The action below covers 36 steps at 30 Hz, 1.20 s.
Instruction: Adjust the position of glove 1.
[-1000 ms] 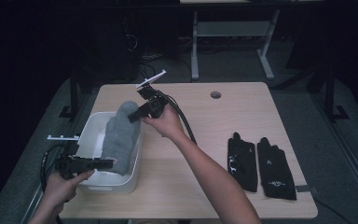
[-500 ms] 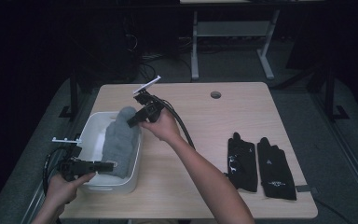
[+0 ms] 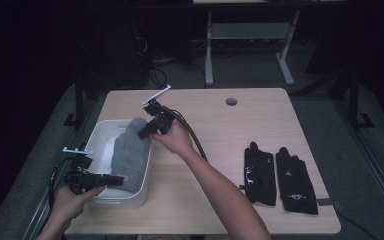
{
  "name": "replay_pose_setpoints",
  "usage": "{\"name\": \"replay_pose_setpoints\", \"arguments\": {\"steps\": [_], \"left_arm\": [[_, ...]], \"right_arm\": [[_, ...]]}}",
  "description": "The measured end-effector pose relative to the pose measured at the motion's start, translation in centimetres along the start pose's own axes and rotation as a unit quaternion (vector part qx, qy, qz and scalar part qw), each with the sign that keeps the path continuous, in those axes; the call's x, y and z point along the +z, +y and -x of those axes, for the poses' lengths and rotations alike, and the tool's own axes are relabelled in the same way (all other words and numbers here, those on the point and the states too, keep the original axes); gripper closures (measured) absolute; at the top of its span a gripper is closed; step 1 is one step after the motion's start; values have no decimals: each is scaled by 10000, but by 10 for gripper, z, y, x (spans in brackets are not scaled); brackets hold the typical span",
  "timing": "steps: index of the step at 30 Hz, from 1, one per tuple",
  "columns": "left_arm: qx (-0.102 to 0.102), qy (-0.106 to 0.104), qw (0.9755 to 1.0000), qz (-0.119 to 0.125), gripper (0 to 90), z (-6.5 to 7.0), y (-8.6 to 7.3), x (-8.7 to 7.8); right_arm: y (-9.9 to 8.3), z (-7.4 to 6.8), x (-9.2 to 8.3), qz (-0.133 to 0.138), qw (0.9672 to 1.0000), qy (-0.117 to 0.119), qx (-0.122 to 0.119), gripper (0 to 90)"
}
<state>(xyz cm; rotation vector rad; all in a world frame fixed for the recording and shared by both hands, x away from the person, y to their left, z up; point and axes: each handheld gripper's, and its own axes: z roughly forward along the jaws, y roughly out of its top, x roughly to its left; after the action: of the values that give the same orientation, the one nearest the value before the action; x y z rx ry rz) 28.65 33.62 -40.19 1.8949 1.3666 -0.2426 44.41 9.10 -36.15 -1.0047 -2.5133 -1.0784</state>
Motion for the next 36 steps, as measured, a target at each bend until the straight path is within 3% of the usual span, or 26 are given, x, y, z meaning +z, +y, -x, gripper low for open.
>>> {"name": "replay_pose_setpoints", "arguments": {"steps": [9,10,12,16,24,36], "left_arm": [[-87,-37,9999,-126,434,-1,-2,5],[-107,61,9998,-140,385,-1,-2,5],[-87,96,9998,-124,371,0,-3,3],[10,218,9997,-88,379,3,0,-1],[96,287,9995,70,382,6,3,-6],[245,163,9990,326,383,18,13,-14]], "right_arm": [[-1,-1,2,-72,10000,-20,-38,744],[0,-2,4,-144,9998,-111,-124,703],[0,-4,5,-178,9995,-203,-191,659],[1,-5,3,8,9991,-356,-244,586],[2,-1,-12,226,9985,-435,-260,562],[-1,2,-32,374,9982,-399,-225,549]]}}
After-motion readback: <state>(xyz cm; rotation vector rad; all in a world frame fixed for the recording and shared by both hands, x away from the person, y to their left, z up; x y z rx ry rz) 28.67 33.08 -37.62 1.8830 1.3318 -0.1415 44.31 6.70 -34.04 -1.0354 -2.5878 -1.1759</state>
